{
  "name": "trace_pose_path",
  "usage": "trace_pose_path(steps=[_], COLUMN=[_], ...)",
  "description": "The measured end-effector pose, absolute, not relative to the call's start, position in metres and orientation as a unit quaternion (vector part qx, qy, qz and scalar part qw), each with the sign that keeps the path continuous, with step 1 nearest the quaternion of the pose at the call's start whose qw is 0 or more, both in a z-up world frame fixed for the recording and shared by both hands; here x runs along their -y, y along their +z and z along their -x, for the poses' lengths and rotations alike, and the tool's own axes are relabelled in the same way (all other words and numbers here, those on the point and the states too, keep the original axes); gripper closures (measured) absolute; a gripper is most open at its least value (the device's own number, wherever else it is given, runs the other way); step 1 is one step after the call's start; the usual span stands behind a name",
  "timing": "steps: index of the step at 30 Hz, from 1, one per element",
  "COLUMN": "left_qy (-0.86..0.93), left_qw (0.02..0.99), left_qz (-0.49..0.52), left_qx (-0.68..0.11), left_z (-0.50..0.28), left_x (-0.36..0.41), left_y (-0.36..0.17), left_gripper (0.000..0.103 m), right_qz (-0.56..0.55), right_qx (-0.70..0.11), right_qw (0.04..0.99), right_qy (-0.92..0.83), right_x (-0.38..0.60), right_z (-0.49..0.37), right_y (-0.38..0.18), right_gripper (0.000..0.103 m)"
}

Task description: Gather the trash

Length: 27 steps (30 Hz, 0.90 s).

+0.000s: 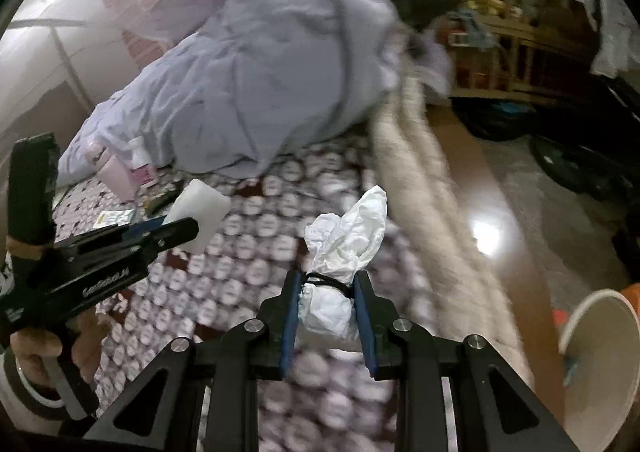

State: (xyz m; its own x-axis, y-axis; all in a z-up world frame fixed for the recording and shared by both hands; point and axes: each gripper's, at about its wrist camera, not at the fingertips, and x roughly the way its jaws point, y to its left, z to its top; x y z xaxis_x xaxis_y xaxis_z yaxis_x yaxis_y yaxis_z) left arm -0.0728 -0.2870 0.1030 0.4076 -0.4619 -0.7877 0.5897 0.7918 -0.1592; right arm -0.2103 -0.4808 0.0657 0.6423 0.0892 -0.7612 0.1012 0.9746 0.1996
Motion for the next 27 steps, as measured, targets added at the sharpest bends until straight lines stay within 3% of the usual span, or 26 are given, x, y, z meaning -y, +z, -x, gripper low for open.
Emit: trace_pose_path(steps=[27], left_qy=[-0.461], left_qw=[0.769], left_qz=[-0.145], left_qx=[-0.418], left_z=[0.19], left_x=[0.464], left_y=[0.12], left_gripper=[0.082], right_qz=[-0.167], right_qx=[-0.405], right_qw=[0.885], right_qy=[-0.157], right_x=[0.626], right_z=[0.342], right_y=[0.068], right_gripper=[0.078])
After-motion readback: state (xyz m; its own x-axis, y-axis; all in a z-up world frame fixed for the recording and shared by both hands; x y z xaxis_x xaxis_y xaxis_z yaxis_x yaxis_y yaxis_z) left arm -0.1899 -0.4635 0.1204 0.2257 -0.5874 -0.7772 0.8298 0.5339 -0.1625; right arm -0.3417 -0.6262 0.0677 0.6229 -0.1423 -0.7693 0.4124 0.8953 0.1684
